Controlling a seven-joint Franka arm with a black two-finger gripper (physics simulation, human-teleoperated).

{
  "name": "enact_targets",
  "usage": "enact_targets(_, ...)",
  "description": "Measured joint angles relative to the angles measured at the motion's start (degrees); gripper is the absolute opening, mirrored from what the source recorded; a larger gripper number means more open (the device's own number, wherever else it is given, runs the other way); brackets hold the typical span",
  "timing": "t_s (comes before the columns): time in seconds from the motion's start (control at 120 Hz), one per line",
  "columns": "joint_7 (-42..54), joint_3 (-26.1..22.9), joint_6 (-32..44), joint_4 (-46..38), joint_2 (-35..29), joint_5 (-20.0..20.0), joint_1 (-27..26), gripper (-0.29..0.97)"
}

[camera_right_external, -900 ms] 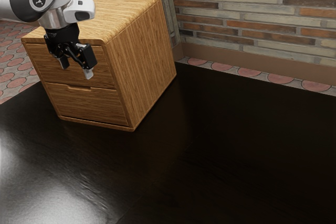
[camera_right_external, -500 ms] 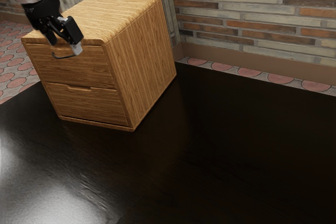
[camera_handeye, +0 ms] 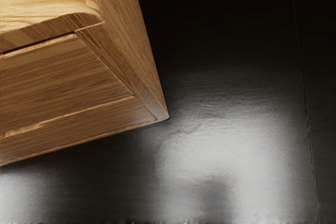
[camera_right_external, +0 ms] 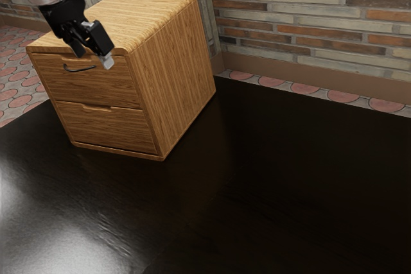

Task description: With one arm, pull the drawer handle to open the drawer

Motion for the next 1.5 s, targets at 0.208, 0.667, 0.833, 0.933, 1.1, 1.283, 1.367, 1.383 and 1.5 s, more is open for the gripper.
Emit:
enact_targets(0.208,0.67,0.12,-3.14,-5.54,-3.1,-0.18,1.21,0.68)
enact_targets(0.667,8.67,1.35,-1.9,-34.99,-24.33,7.68,-7.25,0.68)
enact_targets(0.833,23.35,3.31,7.05,-36.18,-24.06,9.18,-7.41,0.68)
enact_targets(0.933,33.08,4.19,10.44,-36.57,-24.1,9.58,-7.41,0.68)
enact_targets(1.1,47.55,6.17,13.42,-37.33,-24.22,9.99,-6.22,0.68)
enact_targets(1.283,61.28,6.34,14.87,-36.04,-23.67,10.22,-4.27,0.68)
enact_targets(1.367,66.28,6.39,15.46,-34.05,-21.9,10.11,-3.94,0.68)
enact_targets(1.383,67.19,6.39,15.65,-33.81,-21.51,10.07,-3.79,0.68)
enact_targets(1.5,72.87,6.29,17.19,-32.21,-19.13,9.86,-2.58,0.68)
